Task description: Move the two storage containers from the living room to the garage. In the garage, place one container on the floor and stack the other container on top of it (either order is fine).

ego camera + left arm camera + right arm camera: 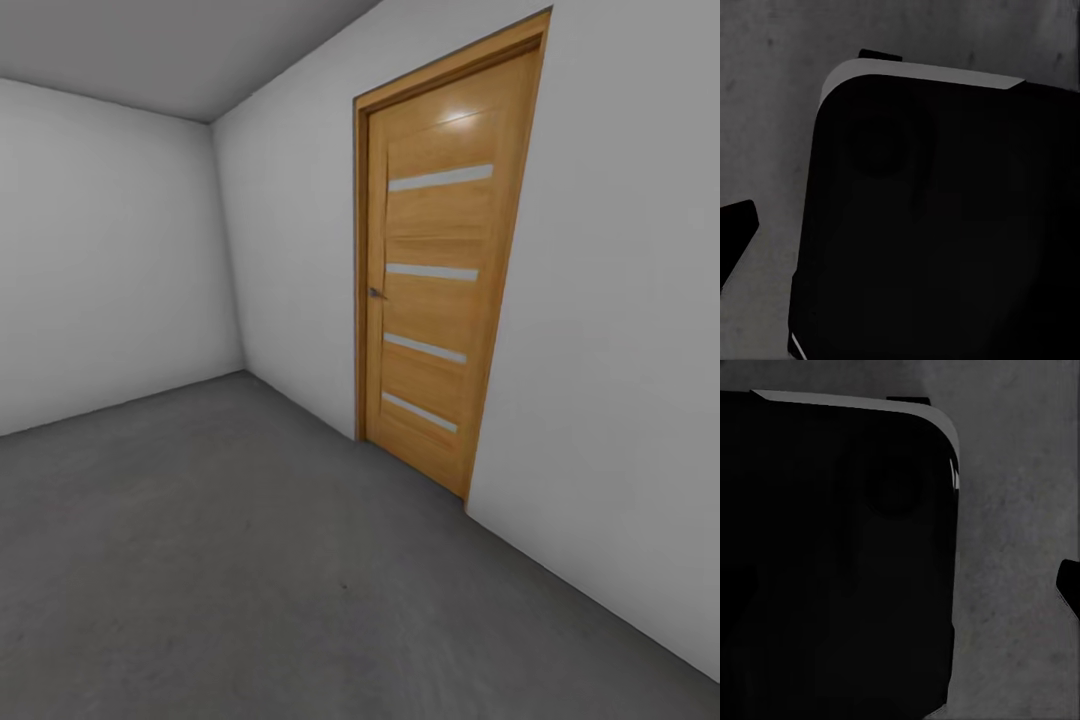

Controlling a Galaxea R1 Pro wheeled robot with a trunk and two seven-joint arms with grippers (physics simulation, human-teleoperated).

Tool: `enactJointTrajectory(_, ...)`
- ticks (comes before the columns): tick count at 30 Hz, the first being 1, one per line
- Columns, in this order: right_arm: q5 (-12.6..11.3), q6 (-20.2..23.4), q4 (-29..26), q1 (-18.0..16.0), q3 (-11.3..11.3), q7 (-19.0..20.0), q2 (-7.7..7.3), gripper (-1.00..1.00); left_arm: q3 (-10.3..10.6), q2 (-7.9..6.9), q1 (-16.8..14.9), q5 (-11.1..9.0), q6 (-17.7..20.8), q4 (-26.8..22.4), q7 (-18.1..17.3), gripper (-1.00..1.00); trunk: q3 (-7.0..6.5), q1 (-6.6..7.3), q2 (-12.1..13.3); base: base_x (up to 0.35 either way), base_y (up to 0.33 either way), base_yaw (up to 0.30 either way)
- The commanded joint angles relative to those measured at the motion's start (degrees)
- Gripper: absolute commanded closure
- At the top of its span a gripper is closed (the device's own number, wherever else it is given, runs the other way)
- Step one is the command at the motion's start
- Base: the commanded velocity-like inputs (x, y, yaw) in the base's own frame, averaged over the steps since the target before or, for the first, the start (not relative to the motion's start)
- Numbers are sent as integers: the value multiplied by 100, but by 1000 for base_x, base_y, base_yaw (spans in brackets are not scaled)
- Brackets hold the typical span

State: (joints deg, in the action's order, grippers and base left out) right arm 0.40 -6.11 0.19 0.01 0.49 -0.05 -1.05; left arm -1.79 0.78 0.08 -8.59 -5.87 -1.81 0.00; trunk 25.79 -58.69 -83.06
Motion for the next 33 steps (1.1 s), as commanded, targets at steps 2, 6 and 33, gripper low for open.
enactJointTrajectory(2, 4, -16, 5, -1, 7, -3, 0, -100, -14, 2, 1, -39, -10, -4, 0, -100, 4, -4, -2, 323, 5, 0)
enactJointTrajectory(6, 4, -14, 7, -1, 12, -4, 0, -100, -14, 1, 2, -87, -10, -4, 0, -100, 4, -4, -2, 324, 1, 0)
enactJointTrajectory(33, -7, -50, 7, -1, -3, 42, -28, -100, -14, 1, 4, -108, -10, -4, 0, -100, 4, -4, -2, 324, 25, 0)
